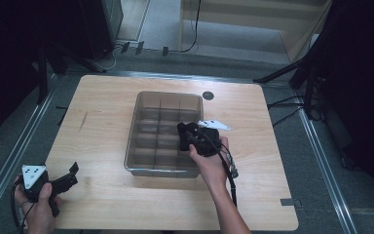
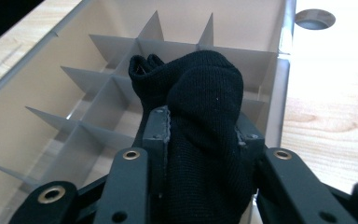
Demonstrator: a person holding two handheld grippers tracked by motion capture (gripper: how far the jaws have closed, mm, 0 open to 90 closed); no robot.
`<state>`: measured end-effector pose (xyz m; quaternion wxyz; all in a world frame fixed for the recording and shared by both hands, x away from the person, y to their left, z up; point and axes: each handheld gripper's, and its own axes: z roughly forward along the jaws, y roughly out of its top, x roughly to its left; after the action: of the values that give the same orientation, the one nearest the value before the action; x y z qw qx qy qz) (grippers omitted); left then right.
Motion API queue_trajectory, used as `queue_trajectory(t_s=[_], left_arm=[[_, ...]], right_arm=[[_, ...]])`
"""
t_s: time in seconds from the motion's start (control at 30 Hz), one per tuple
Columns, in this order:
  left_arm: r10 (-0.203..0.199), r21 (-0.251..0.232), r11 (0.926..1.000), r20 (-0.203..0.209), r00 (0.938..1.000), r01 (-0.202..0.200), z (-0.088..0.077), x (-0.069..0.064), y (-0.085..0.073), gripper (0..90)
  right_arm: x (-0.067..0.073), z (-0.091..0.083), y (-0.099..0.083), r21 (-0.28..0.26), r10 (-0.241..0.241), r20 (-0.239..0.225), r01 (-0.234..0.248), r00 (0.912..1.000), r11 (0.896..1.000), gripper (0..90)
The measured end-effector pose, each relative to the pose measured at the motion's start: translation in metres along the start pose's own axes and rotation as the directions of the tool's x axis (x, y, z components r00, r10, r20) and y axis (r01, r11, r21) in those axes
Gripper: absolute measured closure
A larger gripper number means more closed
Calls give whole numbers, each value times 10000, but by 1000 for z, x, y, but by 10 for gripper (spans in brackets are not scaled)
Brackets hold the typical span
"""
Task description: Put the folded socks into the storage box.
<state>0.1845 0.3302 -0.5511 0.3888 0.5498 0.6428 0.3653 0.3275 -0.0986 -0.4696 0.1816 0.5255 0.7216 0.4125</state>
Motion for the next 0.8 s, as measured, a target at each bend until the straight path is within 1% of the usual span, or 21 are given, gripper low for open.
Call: queue_trajectory(t_s=[0.03, 0.07, 0.1, 0.13, 0.17, 0.2, 0.23, 0.3, 0.33, 0.37, 0.5, 0.53, 0.57, 0.6, 0.63, 0.67, 0.7, 0.73, 0.77, 0.8], left_arm=[[-6, -6, 10000, 10, 10000, 6, 0, 0, 0, 0], [0, 0, 10000, 12, 10000, 0, 0, 0, 0, 0], [0, 0, 10000, 12, 10000, 0, 0, 0, 0, 0], [-4, -11, 10000, 17, 10000, 4, 0, 0, 0, 0], [-4, -11, 10000, 17, 10000, 4, 0, 0, 0, 0], [-1, -12, 10000, 21, 10000, 1, 0, 0, 0, 0], [-1, -12, 10000, 21, 10000, 1, 0, 0, 0, 0], [11, -1, 10000, 11, 10000, -11, 0, 0, 0, 0], [14, 0, 10000, 9, 10000, -14, 0, 0, 0, 0], [17, -2, 10000, 3, 10000, -17, 0, 0, 0, 0], [29, 5, 10000, -2, 10000, -29, 0, 0, 0, 0], [32, 8, 10000, -9, 10000, -32, 0, 0, 0, 0], [32, 8, 10000, -9, 10000, -32, 0, 0, 0, 0], [35, 7, 10000, -15, 10000, -35, 0, 0, 0, 0], [38, 6, 10000, -17, 10000, -38, 0, 0, 0, 0], [34, 8, 10000, -17, 10000, -34, 0, 0, 0, 0], [34, 12, 10000, -13, 10000, -34, 0, 0, 0, 0], [33, 19, 10000, -16, 10000, -33, 0, 0, 0, 0], [39, 18, 10000, -17, 10000, -39, 0, 0, 0, 0], [39, 18, 10000, -17, 10000, -39, 0, 0, 0, 0]], right_arm=[[1, 2, -1, 7, -183, 133, 183, 9997, 9998, 638], [1, 5, -3, 45, -406, 187, 405, 9990, 9992, 600], [0, 6, -3, 57, -504, 157, 503, 9986, 9987, 575], [0, 7, -4, 101, -661, 90, 660, 9978, 9978, 529], [0, 7, -4, 101, -661, 90, 660, 9978, 9978, 529], [0, 7, -5, 102, -900, 43, 899, 9959, 9959, 442], [0, 7, -5, 102, -900, 43, 899, 9959, 9959, 442], [-1, 4, -5, -84, -812, -18, 812, 9967, 9967, 396], [-1, 2, -4, -140, -782, -50, 782, 9969, 9968, 394], [-3, -4, -2, -307, -679, -119, 675, 9976, 9972, 393], [-5, -10, 0, -406, -639, -185, 631, 9978, 9972, 402], [-5, -14, 0, -462, -683, -41, 680, 9977, 9966, 413], [-5, -15, 1, -500, -704, -1, 703, 9975, 9963, 432], [-5, -15, 1, -500, -704, -1, 703, 9975, 9963, 432], [-4, -18, 1, -479, -693, 38, 694, 9976, 9964, 491], [-4, -21, 1, -429, -626, -112, 621, 9980, 9971, 563], [-2, -25, 0, -262, -360, -490, 348, 9982, 9991, 693], [-2, -25, 0, -262, -360, -490, 348, 9982, 9991, 693], [-1, -25, -3, 119, -321, -776, 331, 9965, 9994, 776], [-1, -25, -3, 119, -321, -776, 331, 9965, 9994, 776]])
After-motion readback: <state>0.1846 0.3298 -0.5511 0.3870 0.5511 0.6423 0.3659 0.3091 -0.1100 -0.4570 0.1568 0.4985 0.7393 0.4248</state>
